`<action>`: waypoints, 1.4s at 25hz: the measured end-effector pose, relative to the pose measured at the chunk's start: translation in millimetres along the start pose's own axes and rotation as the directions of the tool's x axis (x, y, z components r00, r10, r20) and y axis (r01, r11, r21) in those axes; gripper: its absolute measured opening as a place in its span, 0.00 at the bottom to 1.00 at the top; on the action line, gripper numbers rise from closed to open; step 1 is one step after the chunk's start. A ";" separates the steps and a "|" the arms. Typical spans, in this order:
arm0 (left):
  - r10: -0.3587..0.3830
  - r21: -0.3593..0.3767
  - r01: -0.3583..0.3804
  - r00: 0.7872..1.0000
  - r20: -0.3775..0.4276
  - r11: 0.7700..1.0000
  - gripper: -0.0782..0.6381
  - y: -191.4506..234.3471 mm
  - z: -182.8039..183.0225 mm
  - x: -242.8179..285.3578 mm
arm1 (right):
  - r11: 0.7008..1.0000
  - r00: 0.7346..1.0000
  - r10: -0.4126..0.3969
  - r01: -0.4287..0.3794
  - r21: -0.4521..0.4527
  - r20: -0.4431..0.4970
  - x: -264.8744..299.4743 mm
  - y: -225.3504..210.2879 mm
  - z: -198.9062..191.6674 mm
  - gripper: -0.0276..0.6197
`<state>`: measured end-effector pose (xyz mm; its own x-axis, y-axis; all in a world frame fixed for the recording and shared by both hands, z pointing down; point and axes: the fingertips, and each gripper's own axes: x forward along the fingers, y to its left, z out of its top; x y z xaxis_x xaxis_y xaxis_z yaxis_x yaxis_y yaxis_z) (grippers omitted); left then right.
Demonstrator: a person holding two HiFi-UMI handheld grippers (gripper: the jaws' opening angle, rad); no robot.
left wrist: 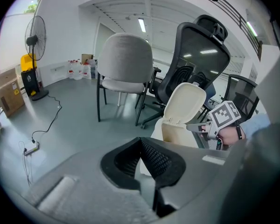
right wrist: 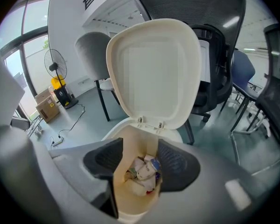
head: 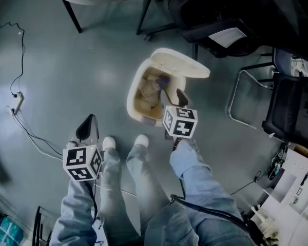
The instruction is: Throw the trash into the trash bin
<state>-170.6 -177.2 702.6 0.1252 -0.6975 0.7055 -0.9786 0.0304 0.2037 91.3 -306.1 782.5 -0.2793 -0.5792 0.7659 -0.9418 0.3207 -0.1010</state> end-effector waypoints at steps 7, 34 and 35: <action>-0.033 0.022 0.033 0.999 0.010 0.999 0.12 -3.7 5.5 -10.9 | 0.999 0.999 -0.009 0.008 0.037 0.032 -24.5 10.3 7.0 0.41; -0.264 0.211 0.235 0.957 0.122 0.949 0.12 -116.3 172.4 -167.7 | 0.957 0.979 -0.141 0.098 0.273 0.145 -299.2 64.0 90.4 0.05; -0.280 0.229 0.247 0.952 0.125 0.941 0.12 -124.0 176.1 -176.5 | 0.959 0.977 -0.137 0.091 0.267 0.161 -311.8 66.6 95.5 0.05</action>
<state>-100.2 -183.9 433.3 0.3732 -0.7618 0.5295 -0.9278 -0.3078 0.2109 97.8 -175.7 476.3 -0.1737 -0.7305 0.6605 -0.9789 0.0551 -0.1965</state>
